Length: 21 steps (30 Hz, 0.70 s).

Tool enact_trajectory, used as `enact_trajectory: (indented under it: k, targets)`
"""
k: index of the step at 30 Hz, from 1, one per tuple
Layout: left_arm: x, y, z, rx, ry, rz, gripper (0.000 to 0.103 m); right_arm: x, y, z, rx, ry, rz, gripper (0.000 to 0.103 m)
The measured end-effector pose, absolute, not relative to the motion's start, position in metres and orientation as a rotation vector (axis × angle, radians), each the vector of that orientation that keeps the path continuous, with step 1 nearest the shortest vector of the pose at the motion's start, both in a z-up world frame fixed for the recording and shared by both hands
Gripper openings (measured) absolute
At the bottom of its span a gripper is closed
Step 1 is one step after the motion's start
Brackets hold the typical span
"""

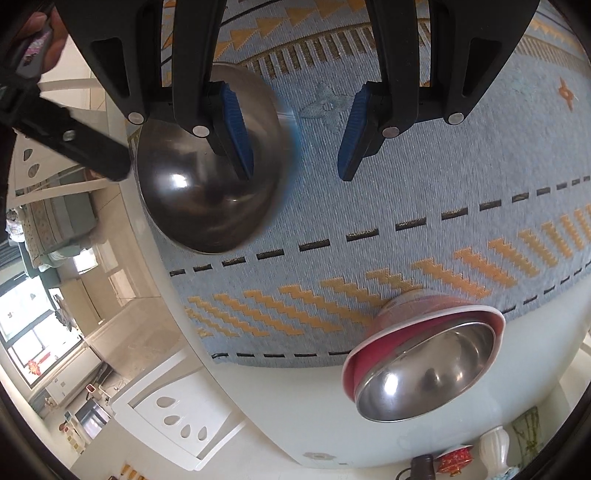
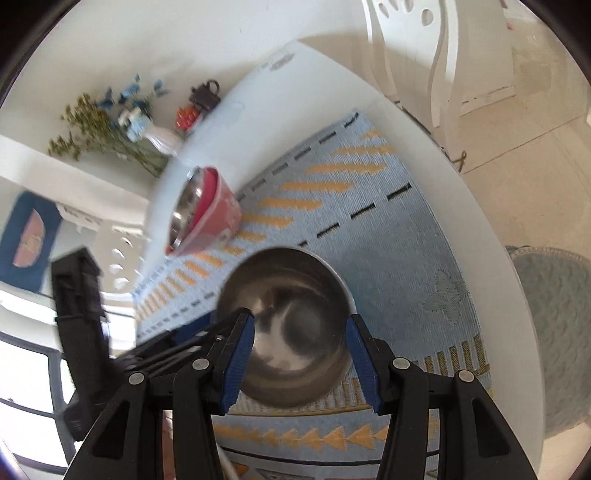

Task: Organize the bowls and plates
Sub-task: 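Grasp the blue-and-steel bowl rim with the left tool while the right tool grasps it too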

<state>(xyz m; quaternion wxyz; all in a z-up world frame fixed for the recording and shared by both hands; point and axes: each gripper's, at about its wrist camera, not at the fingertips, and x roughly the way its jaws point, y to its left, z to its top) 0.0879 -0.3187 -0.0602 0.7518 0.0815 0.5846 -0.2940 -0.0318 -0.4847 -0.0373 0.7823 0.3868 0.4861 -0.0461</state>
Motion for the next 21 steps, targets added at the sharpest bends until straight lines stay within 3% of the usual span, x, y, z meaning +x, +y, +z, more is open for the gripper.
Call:
enact_trajectory:
  k: [16,21]
  targets:
    - [0.095,-0.312,-0.066,0.151,1.254,-0.623,0.036,-0.029,-0.486,-0.083,0.907,1.132,-0.144,0.05]
    - [0.096,-0.31,-0.07,0.148,1.261,-0.623,0.022,-0.032,-0.493,-0.091,0.953,1.115,-0.163,0.05]
